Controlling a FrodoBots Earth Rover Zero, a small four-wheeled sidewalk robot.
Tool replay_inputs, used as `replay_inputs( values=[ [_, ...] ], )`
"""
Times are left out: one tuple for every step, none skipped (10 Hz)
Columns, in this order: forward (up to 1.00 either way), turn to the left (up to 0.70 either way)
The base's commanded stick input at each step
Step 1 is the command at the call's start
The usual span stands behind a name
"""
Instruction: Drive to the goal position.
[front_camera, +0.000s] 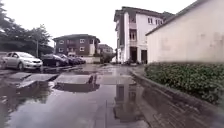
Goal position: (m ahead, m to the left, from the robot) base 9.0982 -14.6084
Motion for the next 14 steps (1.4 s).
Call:
replay_inputs(
  values=[
    [0.7, 0.0],
    [0.7, 0.0],
    [0.7, 0.0],
    [0.7, 0.0],
    [0.7, 0.0],
    [0.7, 0.0],
    [0.7, 0.0],
    [0.7, 0.0],
    [0.7, 0.0],
    [0.7, 0.0],
    [0.7, 0.0],
    [0.7, 0.16],
    [0.7, 0.32],
    [0.7, 0.12]
  ],
)
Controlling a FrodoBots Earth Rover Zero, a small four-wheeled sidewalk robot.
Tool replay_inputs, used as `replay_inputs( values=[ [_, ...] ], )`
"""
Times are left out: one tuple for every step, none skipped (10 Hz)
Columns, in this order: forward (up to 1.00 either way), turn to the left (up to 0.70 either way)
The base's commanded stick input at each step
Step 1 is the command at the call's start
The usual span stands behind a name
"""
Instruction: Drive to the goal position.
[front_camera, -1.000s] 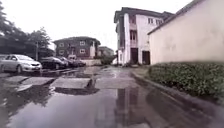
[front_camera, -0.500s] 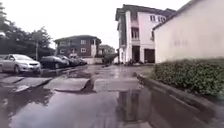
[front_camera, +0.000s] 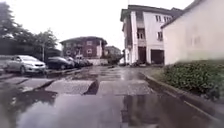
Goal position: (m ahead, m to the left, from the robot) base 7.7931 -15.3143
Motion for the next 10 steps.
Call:
replay_inputs(
  values=[
    [0.51, 0.0],
    [0.07, 0.0],
    [0.0, 0.0],
    [0.0, 0.0],
    [0.0, 0.0],
    [0.0, 0.0],
    [0.0, 0.0],
    [0.0, 0.0],
    [0.0, 0.0],
    [0.0, 0.0]
  ],
)
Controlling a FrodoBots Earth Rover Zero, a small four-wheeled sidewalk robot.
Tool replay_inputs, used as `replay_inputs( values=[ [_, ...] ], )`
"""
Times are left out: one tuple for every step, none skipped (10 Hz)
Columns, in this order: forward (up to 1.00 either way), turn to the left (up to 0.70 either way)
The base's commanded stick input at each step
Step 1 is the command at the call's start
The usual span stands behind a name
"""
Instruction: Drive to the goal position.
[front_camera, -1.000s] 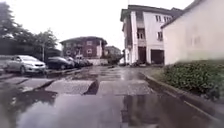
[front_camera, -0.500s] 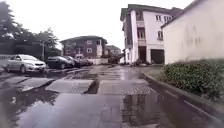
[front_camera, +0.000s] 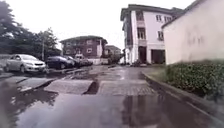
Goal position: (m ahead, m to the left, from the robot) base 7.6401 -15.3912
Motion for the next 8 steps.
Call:
replay_inputs(
  values=[
    [0.23, 0.0],
    [0.5, 0.0],
    [0.5, 0.0],
    [0.5, 0.0],
    [0.5, 0.0],
    [0.5, 0.0],
    [0.5, 0.0],
    [0.5, 0.0]
  ],
)
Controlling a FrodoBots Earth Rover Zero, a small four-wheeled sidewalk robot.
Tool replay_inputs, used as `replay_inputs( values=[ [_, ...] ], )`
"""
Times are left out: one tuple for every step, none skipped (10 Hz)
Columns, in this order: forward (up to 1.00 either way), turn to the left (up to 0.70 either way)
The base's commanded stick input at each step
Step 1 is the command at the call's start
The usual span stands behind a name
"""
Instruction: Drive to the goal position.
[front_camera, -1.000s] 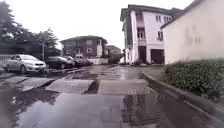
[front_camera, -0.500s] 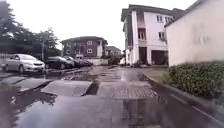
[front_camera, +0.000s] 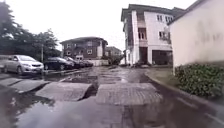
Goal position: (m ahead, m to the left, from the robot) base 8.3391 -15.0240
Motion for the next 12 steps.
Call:
replay_inputs(
  values=[
    [0.5, 0.0],
    [0.5, 0.0],
    [0.5, 0.0],
    [0.5, 0.0],
    [0.5, 0.0],
    [0.5, 0.0],
    [0.5, 0.0],
    [0.5, 0.0],
    [0.5, 0.0],
    [0.5, 0.0],
    [0.5, 0.0],
    [0.5, 0.0]
  ],
)
